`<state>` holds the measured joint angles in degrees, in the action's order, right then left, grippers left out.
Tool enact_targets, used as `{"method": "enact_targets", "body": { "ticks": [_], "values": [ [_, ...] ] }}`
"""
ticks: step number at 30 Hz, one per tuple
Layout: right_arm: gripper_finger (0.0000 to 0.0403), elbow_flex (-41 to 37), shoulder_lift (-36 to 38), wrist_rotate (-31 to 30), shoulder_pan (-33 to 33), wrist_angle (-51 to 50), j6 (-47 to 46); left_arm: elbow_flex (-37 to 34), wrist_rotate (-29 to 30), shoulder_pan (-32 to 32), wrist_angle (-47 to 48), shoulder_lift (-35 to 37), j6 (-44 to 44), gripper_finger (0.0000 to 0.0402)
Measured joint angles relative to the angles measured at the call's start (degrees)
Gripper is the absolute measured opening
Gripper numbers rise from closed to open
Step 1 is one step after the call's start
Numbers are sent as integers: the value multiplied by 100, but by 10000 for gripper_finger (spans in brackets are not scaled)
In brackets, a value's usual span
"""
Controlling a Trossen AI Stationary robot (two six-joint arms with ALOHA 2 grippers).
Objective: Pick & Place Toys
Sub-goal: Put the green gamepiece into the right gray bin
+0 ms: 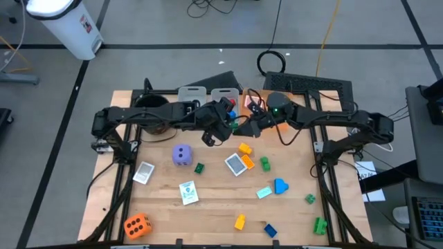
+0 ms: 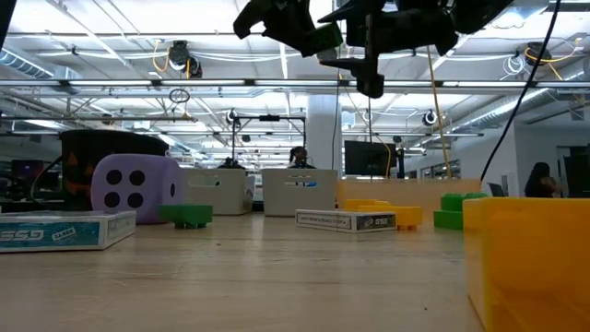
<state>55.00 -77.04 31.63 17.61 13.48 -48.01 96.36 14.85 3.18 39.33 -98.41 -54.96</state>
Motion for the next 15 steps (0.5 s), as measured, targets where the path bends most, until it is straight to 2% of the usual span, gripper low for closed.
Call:
{"method": "enact_targets", "body": {
  "ticks": [6, 15],
  "values": [
    [251, 0, -6, -2, 37, 194, -51, 0, 19, 0, 35, 2, 67, 120],
    [241, 0, -6, -3, 39, 211, -75, 0, 17, 0, 33, 2, 107, 100]
  ]
}}
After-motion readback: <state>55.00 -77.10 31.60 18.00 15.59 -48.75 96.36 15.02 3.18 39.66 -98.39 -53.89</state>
